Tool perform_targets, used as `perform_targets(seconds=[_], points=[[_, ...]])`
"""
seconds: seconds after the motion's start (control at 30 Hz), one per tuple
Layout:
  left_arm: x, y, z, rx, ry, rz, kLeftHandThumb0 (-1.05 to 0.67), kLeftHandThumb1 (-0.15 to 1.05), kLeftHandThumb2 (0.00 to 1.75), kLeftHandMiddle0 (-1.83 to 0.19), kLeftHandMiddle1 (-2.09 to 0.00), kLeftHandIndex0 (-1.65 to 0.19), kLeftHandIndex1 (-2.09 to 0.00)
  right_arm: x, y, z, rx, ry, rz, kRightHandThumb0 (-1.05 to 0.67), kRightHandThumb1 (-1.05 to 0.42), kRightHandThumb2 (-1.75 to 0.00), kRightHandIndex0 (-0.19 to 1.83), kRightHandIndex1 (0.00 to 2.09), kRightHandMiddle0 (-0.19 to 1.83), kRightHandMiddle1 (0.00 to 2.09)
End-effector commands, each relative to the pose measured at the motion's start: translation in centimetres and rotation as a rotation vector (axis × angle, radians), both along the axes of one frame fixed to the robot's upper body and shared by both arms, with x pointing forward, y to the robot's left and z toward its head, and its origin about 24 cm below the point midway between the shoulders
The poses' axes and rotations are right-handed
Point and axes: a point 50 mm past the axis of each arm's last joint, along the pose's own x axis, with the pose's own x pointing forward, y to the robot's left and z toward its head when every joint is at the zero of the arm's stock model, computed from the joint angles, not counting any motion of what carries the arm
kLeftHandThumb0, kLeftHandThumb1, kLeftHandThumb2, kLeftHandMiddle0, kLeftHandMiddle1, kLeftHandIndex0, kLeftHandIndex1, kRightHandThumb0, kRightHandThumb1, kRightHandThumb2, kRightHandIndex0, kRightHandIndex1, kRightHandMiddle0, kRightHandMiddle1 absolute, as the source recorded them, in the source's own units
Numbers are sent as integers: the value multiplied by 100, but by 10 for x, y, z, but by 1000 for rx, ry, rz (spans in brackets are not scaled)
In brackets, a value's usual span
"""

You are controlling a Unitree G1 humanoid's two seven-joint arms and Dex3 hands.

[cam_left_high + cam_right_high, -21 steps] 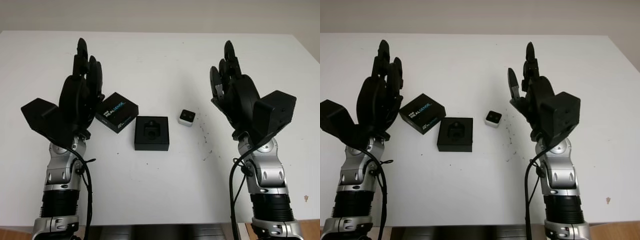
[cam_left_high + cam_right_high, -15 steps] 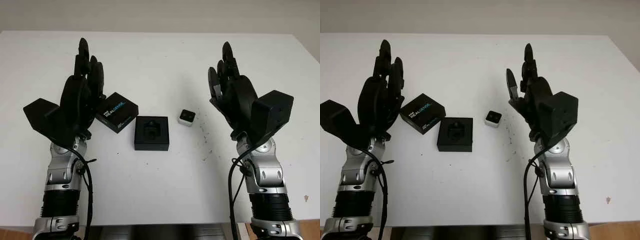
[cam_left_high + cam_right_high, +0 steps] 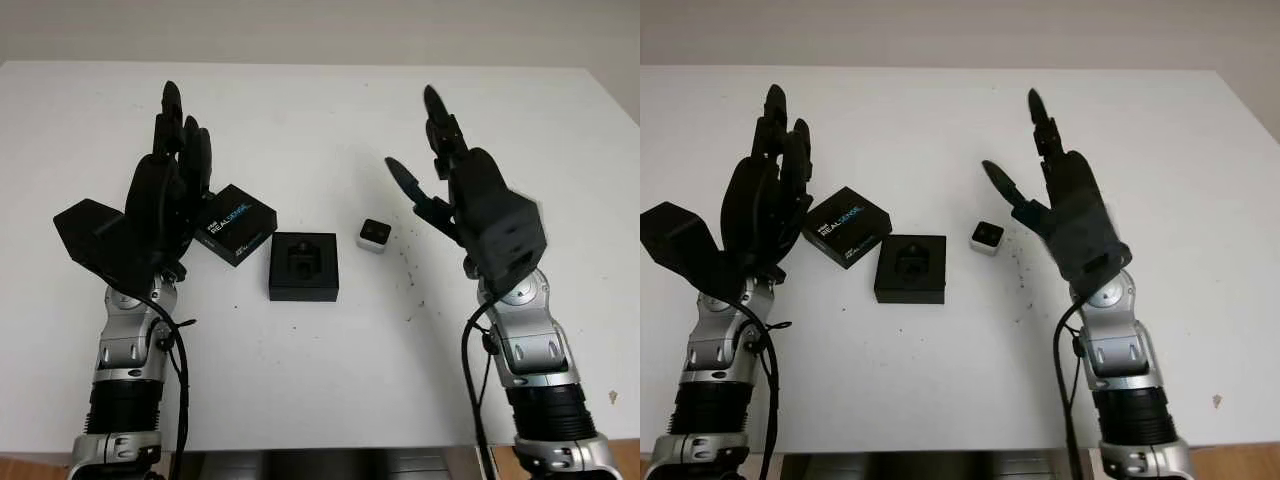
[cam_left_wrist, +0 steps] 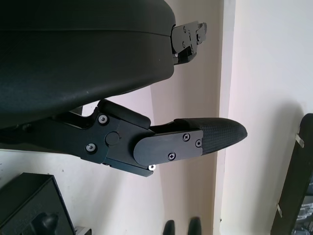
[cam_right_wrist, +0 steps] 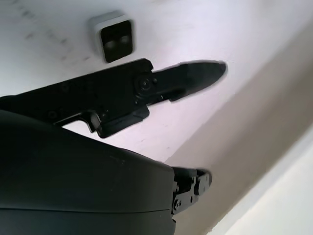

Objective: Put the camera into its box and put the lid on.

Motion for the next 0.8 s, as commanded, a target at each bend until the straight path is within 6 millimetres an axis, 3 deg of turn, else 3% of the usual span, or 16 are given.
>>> perform_targets(seconds=[0.0,0.33,0.6,0.77], points=[[1,-2,4,8,-20,-6,-78,105,54,19,0,19,0,5,-2,8,-109,5,5,-66,-92,-5,23,18,21,19],[0,-1,3,5,-18,1,-77,105,53,19,0,19,0,19,-14,25,-368,70,109,-53,-79,-4,34,21,32,18],[0,-2,3,0,-17,-7,-76,105,52,19,0,19,0,37,-29,54,-553,118,227,-44,-80,-5,31,17,30,12],[1,-2,3,2,-16,-4,-76,105,52,19,0,19,0,42,-28,67,-691,86,270,-33,-81,-6,30,16,34,13]])
